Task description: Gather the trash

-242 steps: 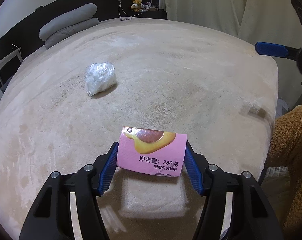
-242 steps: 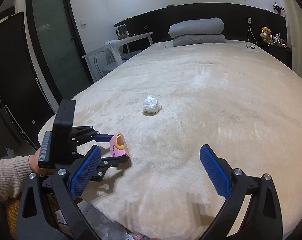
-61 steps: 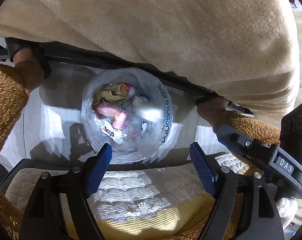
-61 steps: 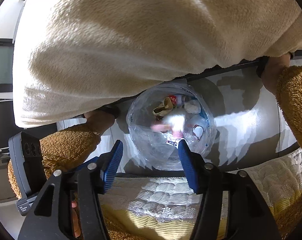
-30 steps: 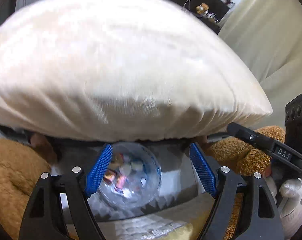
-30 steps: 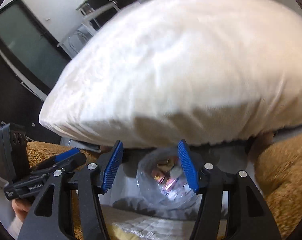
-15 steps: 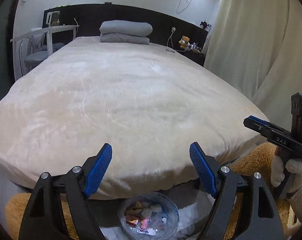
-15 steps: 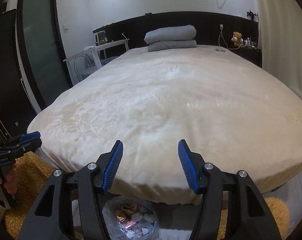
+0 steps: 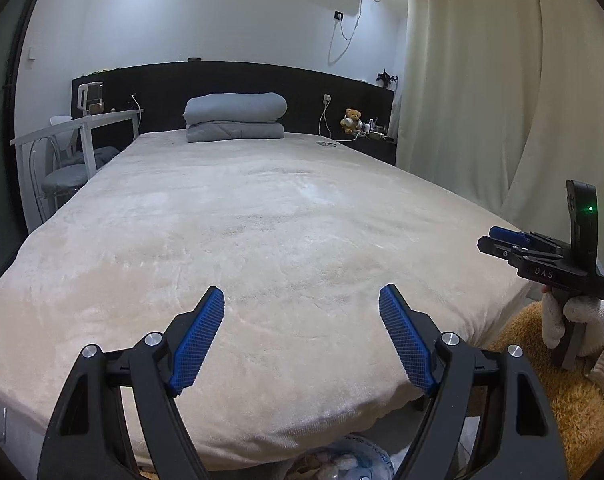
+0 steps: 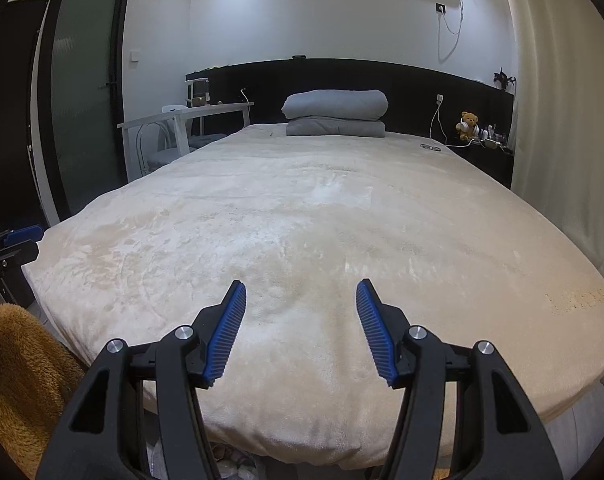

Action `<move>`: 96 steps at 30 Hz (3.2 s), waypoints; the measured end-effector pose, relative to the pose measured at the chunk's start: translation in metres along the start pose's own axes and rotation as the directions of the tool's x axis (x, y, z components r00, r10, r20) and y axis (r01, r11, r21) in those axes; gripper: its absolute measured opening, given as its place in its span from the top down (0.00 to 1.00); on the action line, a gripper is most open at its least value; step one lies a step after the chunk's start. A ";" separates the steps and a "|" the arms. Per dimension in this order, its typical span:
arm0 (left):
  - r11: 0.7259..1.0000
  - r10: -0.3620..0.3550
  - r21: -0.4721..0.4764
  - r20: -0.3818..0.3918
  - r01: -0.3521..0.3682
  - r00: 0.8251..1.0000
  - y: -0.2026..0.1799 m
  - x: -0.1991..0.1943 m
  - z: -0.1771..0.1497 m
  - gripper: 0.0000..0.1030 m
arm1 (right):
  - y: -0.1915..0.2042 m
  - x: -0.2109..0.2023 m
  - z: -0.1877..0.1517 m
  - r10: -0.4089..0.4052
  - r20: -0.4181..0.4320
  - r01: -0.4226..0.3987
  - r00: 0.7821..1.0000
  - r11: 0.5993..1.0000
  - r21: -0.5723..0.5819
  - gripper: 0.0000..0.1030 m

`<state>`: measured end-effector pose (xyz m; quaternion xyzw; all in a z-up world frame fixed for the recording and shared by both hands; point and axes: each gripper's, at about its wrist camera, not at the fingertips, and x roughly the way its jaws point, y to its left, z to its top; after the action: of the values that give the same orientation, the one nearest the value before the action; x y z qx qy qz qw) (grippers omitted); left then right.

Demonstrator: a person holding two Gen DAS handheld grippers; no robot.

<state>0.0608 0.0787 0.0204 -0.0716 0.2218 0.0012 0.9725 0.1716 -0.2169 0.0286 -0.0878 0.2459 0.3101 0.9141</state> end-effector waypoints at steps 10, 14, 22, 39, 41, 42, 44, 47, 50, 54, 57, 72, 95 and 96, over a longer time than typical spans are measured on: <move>0.998 -0.014 -0.056 -0.012 0.013 1.000 0.014 0.012 -0.012 0.06 | 0.006 -0.001 -0.009 0.028 0.033 -0.028 0.999 1.000 0.003 0.05; 1.000 -0.001 -0.028 -0.028 0.000 1.000 0.007 0.014 -0.014 0.06 | 0.010 -0.002 -0.009 0.032 0.038 -0.032 0.999 0.999 -0.015 0.05; 1.000 0.007 -0.006 -0.044 -0.007 0.999 0.002 0.019 -0.017 0.06 | 0.015 -0.001 -0.010 0.041 0.036 -0.040 0.999 0.999 -0.035 0.05; 0.998 0.020 -0.057 -0.028 -0.022 0.999 0.010 0.015 -0.017 0.06 | 0.024 0.005 -0.010 0.040 0.023 -0.038 0.999 0.997 -0.061 0.05; 0.998 0.020 -0.054 -0.029 -0.022 0.999 0.010 0.015 -0.017 0.06 | 0.025 0.005 -0.010 0.040 0.021 -0.038 0.999 0.997 -0.063 0.05; 0.998 0.021 -0.053 -0.029 -0.022 0.999 0.010 0.015 -0.017 0.06 | 0.025 0.005 -0.010 0.040 0.021 -0.039 0.999 0.997 -0.064 0.05; 0.998 0.022 -0.054 -0.028 -0.023 0.999 0.011 0.015 -0.017 0.06 | 0.026 0.005 -0.010 0.039 0.021 -0.037 0.999 0.997 -0.065 0.05; 0.998 0.022 -0.059 -0.028 -0.024 0.999 0.012 0.014 -0.016 0.06 | 0.026 0.005 -0.010 0.038 0.022 -0.036 0.999 0.997 -0.067 0.05; 0.998 0.023 -0.056 -0.029 -0.025 0.999 0.012 0.015 -0.016 0.06 | 0.026 0.005 -0.010 0.038 0.022 -0.036 0.999 0.997 -0.067 0.05; 0.998 0.025 -0.056 -0.030 -0.026 0.999 0.011 0.015 -0.016 0.06 | 0.027 0.005 -0.010 0.038 0.022 -0.036 0.999 0.997 -0.067 0.05; 0.998 0.027 -0.056 -0.030 -0.028 0.999 0.012 0.015 -0.016 0.06 | 0.027 0.005 -0.010 0.037 0.021 -0.035 0.999 0.997 -0.066 0.05; 0.998 0.027 -0.055 -0.030 -0.029 0.999 0.012 0.015 -0.016 0.06 | 0.027 0.005 -0.010 0.037 0.021 -0.035 0.999 0.997 -0.068 0.05; 0.998 0.028 -0.053 -0.029 -0.030 0.999 0.011 0.015 -0.016 0.06 | 0.025 0.006 -0.012 0.034 0.018 -0.033 0.999 0.997 -0.070 0.05; 0.998 0.027 -0.053 -0.029 -0.029 0.999 0.011 0.015 -0.016 0.06 | 0.025 0.006 -0.012 0.035 0.018 -0.033 0.999 0.997 -0.070 0.05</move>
<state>0.0671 0.0870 -0.0023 -0.0945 0.2365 0.0198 0.9668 0.1559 -0.1975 0.0149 -0.1125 0.2275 0.3349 0.9074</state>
